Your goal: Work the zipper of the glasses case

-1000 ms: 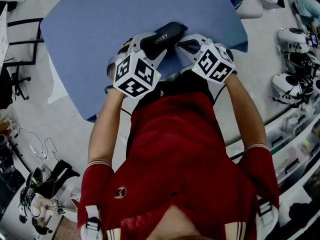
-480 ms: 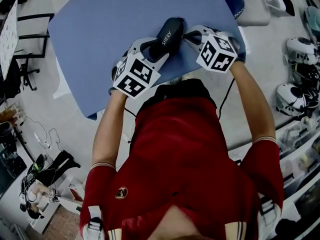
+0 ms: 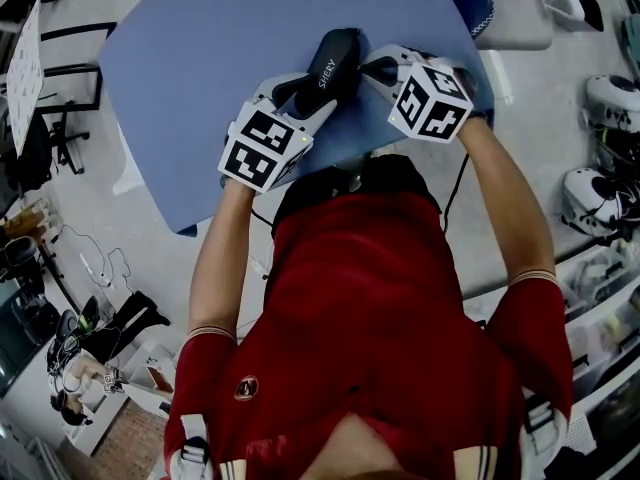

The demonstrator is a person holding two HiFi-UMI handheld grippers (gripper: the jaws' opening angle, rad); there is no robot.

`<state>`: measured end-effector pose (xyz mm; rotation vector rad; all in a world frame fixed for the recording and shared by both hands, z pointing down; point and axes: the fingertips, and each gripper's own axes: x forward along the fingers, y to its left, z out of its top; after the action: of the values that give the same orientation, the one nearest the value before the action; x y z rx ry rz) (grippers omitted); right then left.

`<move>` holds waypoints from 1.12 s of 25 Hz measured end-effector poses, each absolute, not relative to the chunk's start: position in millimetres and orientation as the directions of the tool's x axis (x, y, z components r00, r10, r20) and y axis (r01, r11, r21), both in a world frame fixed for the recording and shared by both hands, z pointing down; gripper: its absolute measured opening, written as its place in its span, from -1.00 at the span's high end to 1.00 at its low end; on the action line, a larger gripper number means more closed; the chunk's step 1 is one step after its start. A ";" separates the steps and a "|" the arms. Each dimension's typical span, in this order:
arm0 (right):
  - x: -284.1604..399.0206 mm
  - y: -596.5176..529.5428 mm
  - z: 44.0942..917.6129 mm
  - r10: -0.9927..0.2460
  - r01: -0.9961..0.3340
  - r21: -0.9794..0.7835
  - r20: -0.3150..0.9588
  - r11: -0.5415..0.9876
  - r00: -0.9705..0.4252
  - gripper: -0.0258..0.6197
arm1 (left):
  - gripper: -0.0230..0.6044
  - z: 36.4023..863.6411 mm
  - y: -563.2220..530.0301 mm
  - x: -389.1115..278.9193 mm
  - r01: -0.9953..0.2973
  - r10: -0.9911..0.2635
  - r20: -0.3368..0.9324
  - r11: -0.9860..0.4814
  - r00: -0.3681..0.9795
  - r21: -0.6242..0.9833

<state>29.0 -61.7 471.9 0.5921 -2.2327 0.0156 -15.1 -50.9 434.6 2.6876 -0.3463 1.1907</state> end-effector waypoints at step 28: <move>-48.3 -6.0 471.6 -0.579 -0.731 0.085 0.674 0.677 -0.458 0.92 | 0.31 436.5 -50.7 -19.5 -0.242 -0.063 0.722 -0.959 0.689 0.147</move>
<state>-48.3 -6.0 471.6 1.0033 -2.1953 0.2829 -19.5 -50.7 436.5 2.6701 -0.2455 1.1288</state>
